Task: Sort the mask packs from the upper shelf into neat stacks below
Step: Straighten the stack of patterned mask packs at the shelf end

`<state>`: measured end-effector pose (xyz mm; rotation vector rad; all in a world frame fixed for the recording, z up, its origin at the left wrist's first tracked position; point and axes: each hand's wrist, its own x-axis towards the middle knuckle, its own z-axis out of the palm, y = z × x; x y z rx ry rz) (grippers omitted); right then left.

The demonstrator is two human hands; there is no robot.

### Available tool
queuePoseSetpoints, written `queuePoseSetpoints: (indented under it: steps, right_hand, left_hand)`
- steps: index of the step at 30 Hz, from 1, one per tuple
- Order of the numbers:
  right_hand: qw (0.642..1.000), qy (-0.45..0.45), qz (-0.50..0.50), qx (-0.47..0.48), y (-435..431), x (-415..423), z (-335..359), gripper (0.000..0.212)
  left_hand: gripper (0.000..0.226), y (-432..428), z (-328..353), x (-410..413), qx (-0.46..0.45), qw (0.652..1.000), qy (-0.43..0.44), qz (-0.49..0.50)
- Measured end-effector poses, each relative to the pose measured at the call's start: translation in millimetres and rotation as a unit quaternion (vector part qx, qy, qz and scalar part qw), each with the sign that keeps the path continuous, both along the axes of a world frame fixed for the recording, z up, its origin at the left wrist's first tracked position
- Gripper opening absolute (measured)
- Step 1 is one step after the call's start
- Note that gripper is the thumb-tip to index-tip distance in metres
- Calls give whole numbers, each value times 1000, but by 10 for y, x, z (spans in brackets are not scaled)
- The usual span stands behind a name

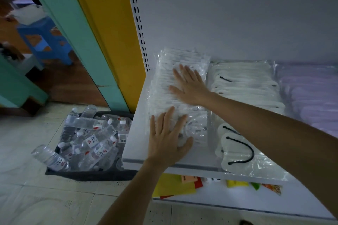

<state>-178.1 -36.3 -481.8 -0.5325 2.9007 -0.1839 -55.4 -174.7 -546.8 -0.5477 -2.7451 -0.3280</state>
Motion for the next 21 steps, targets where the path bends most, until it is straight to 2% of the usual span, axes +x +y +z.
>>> queuePoseSetpoints:
  steps: [2, 5, 9, 12, 14, 19, 21]
  right_hand:
    - [999, -28, 17, 13, -17, 67, -13, 73]
    - [999, 0, 33, 18, -9, 154, -64, 72]
    - [999, -1, 35, 15, 18, 223, -38, 70]
    - [999, -25, 19, 8, 10, 297, -15, 69]
    - [999, -43, 15, 8, 16, 365, -33, 69]
    - [999, -53, -3, -12, 80, 371, -31, 65]
    - [997, -3, -49, -65, 136, 183, 34, 61]
  left_hand:
    - [49, 1, 21, -5, 8, 1000, 12, 4]
    - [41, -22, 69, 1, 34, 999, 14, 25]
    - [60, -103, 173, 2, 87, 989, -35, 117]
    - [75, -154, 246, -39, 126, 966, -165, 154]
    - [76, -139, 247, -6, 142, 954, -221, 147]
    - [72, -121, 238, 76, 151, 953, -211, 153]
    - [72, -143, 224, 74, 153, 956, -200, 153]
